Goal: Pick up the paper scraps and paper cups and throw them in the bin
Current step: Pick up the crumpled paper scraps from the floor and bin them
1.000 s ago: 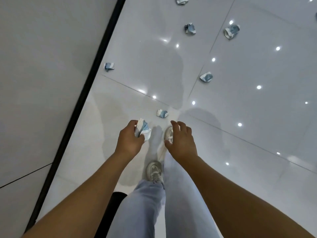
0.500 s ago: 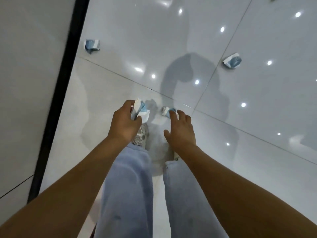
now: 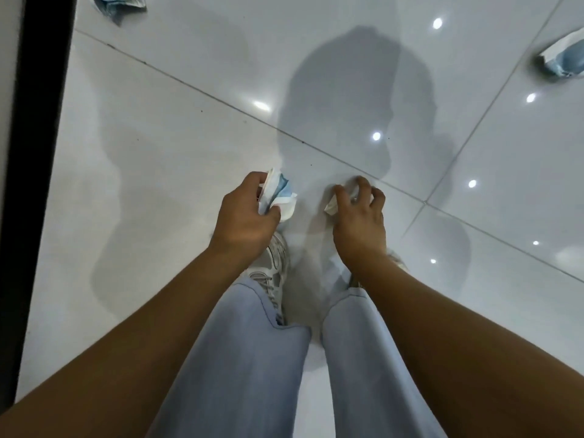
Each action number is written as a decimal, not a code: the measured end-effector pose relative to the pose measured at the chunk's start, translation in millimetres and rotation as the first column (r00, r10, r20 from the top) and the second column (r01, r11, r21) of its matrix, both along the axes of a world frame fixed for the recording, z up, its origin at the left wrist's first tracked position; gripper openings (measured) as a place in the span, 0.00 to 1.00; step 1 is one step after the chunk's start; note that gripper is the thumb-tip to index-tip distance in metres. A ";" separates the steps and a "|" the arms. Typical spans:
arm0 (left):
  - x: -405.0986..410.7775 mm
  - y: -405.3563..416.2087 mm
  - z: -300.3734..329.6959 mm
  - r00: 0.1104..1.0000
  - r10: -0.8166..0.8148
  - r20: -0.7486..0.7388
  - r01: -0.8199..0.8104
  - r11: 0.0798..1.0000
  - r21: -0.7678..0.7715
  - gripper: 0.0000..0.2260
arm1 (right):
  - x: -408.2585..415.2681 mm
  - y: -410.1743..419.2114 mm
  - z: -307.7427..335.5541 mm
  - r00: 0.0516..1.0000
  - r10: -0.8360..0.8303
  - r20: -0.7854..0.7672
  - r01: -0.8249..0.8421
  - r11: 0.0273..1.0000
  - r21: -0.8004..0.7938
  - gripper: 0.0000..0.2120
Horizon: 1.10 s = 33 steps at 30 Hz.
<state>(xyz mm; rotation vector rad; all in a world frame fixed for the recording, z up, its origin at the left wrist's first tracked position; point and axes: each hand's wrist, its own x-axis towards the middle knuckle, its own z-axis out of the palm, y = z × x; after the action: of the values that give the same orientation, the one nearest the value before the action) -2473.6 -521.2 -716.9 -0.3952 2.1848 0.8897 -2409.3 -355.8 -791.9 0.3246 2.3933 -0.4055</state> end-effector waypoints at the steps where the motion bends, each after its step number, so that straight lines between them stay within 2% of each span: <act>1: 1.7 -0.3 -1.0 1.000 0.000 0.000 0.000 1.000 -0.002 0.19 | -0.4 1.0 -0.3 1.000 0.003 -0.014 -0.003 1.000 0.013 0.29; 5: 5.9 -0.5 3.3 0.999 0.032 0.042 -0.032 0.999 -0.013 0.20 | -3.6 4.3 2.6 0.998 0.049 -0.037 -0.047 0.998 0.036 0.23; 10: 5.4 -3.8 43.6 0.997 0.056 0.058 -0.055 0.998 -0.028 0.19 | -13.3 2.2 53.3 0.999 0.020 -0.042 -0.022 0.999 -0.041 0.25; 16: -1.5 -11.5 163.0 0.994 0.107 0.019 -0.106 0.993 -0.049 0.17 | -35.5 -10.1 200.2 0.995 0.041 -0.092 -0.050 0.994 -0.094 0.27; 26: -22.4 -33.5 390.7 0.977 0.198 -0.079 -0.197 0.980 0.016 0.17 | -75.3 -52.5 456.7 0.974 0.065 -0.218 -0.102 0.981 -0.167 0.28; 33: -0.2 -71.6 506.7 0.946 0.285 -0.152 -0.282 0.959 0.044 0.14 | -68.7 -88.1 578.6 0.948 0.183 -0.260 -0.229 0.960 -0.160 0.28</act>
<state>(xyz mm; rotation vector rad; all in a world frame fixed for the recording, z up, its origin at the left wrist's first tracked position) -2473.8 -592.9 -210.2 -0.6618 2.2953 1.1328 -2478.0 -443.9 -213.3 -0.0685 2.5682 -0.5985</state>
